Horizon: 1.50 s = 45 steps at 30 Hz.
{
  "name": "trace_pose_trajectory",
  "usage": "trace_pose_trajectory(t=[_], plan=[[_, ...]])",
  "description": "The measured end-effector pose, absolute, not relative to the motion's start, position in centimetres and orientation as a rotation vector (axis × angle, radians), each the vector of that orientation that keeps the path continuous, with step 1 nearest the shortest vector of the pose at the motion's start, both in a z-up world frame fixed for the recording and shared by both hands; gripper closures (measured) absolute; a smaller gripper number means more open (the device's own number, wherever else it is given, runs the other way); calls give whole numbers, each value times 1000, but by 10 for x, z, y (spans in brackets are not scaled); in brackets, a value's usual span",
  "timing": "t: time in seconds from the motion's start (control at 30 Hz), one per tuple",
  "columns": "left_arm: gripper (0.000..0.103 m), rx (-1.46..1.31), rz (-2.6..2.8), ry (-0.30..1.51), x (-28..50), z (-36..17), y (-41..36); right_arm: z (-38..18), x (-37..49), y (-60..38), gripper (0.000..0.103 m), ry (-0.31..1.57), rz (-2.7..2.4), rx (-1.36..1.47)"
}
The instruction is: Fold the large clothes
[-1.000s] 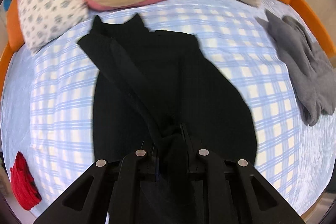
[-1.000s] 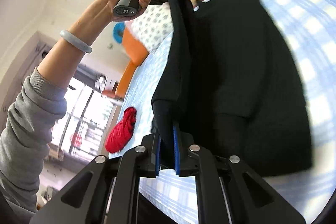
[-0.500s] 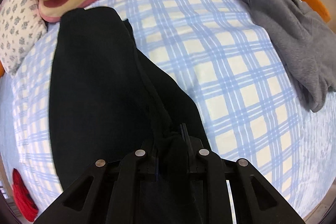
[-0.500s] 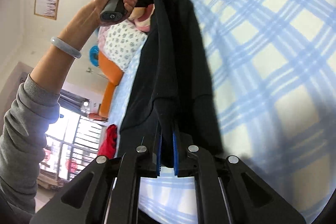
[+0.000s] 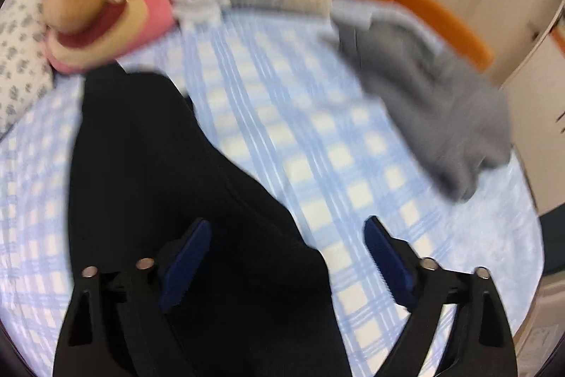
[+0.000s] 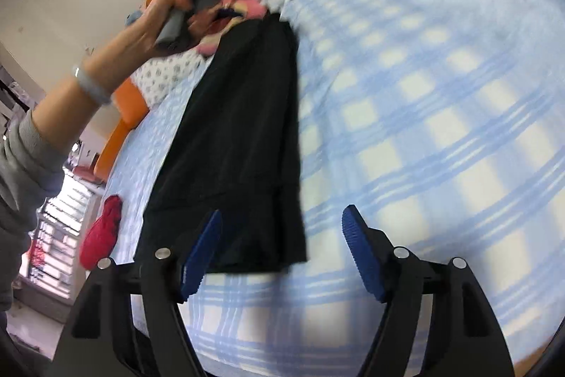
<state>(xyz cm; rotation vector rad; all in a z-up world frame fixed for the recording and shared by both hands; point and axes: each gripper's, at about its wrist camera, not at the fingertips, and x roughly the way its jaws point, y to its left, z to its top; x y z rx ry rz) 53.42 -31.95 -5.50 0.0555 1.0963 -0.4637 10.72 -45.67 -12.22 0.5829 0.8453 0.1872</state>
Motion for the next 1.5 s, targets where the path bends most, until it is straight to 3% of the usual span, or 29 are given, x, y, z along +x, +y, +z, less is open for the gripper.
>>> trace_pose_trajectory(t=[0.1, 0.23, 0.4, 0.6, 0.7, 0.73, 0.77, 0.87, 1.0, 1.2, 1.5], plan=[[10, 42, -414, 1055, 541, -35, -282, -98, 117, -463, 35, 788, 194, 520], [10, 73, -338, 994, 530, -37, -228, -54, 171, -453, 49, 726, 244, 340], [10, 114, -448, 920, 468, -62, -185, -39, 297, -459, 75, 735, 317, 353], [10, 120, -490, 957, 427, -121, -162, -83, 449, -437, 81, 902, 403, 379], [10, 100, -477, 982, 428, -150, -151, -119, 484, -436, 85, 1004, 268, 324], [10, 109, -478, 971, 427, -154, -149, -131, 488, -439, 100, 1032, 232, 315], [10, 125, -480, 959, 424, -160, -150, -145, 493, -444, 103, 1072, 196, 311], [10, 189, -473, 926, 418, -166, -156, -153, 491, -450, 103, 1070, 191, 362], [9, 105, -478, 874, 413, -168, -146, -120, 500, -435, 98, 1026, 200, 317], [7, 55, -509, 835, 412, -172, -138, -79, 594, -366, 98, 976, 272, 234], [4, 37, -526, 810, 408, -177, -141, -133, 736, -269, 98, 1077, 287, 288]])
